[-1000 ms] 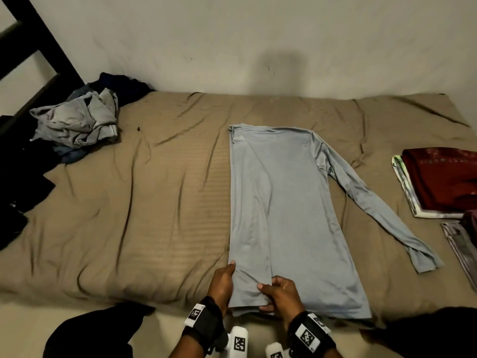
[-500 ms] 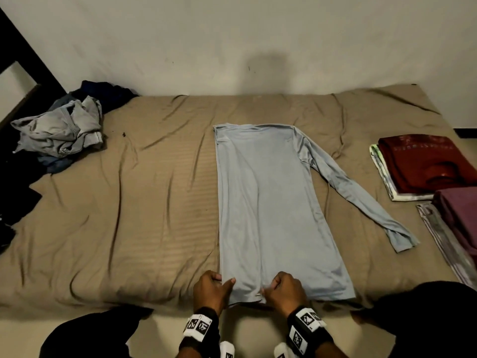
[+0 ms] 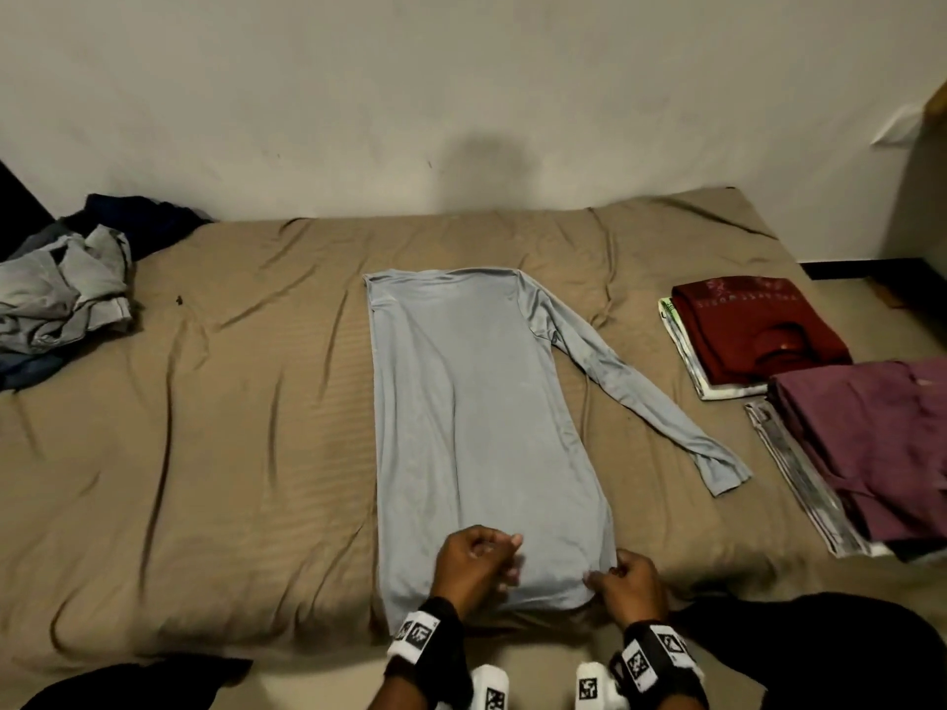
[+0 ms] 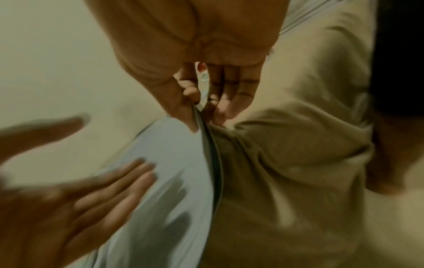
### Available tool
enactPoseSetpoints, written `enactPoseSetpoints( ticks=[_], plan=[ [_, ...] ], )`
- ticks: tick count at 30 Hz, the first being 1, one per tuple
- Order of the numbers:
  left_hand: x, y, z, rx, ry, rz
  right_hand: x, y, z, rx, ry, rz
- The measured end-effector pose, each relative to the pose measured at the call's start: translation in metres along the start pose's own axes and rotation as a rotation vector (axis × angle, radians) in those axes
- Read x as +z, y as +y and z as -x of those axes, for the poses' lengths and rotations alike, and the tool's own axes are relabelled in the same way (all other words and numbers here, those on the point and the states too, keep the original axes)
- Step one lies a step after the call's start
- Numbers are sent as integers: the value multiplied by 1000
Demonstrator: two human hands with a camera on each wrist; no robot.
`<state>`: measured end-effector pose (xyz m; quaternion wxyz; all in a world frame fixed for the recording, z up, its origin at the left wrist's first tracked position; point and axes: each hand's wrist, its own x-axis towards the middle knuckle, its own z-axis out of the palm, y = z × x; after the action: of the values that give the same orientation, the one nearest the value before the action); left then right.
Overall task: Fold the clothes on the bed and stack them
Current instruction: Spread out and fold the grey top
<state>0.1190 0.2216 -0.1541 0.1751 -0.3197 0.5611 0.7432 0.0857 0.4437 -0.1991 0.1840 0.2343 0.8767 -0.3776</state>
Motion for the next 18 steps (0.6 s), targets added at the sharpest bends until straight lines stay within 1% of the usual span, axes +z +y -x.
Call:
enactPoseSetpoints(
  ticks=[2, 3, 4, 5, 6, 7, 8, 9, 10, 11, 13, 14, 15, 16, 18],
  plan=[
    [25, 6, -7, -114, -116, 64, 0, -12, 14, -247, 73, 76],
    [34, 8, -13, -182, -156, 100, 1, -18, 22, -378, 69, 137],
    [40, 11, -18, -236, -162, 122, 4, -26, 30, -526, -6, 236],
    [45, 12, -24, -257, -143, 118, 7, -35, 38, -646, -146, 356],
    [48, 13, -28, -237, -104, 93, 9, -38, 39, -709, -256, 468],
    [47, 13, -32, -186, -55, 36, 7, -41, 36, -723, -286, 506],
    [45, 13, -34, -117, 2, -56, 4, -41, 27, -684, -238, 432],
    [39, 12, -36, -40, 53, -181, 1, -38, 15, -594, -154, 235],
    [32, 13, -34, 37, 98, -303, -3, -36, 2, -463, -96, -17],
    [27, 13, -30, 107, 139, -399, -4, -36, -14, -320, -104, -280],
    [22, 17, -16, 275, 211, -500, -1, -44, -40, -116, -250, -726],
    [23, 21, -6, 367, 252, -511, 3, -51, -55, -38, -311, -871],
    [24, 26, 4, 439, 270, -510, 9, -60, -70, 17, -370, -976],
    [27, 32, 14, 501, 257, -501, 13, -74, -78, 59, -424, -1075],
    [28, 41, 24, 583, 204, -550, 28, -99, -104, 132, -479, -1152]
  ],
)
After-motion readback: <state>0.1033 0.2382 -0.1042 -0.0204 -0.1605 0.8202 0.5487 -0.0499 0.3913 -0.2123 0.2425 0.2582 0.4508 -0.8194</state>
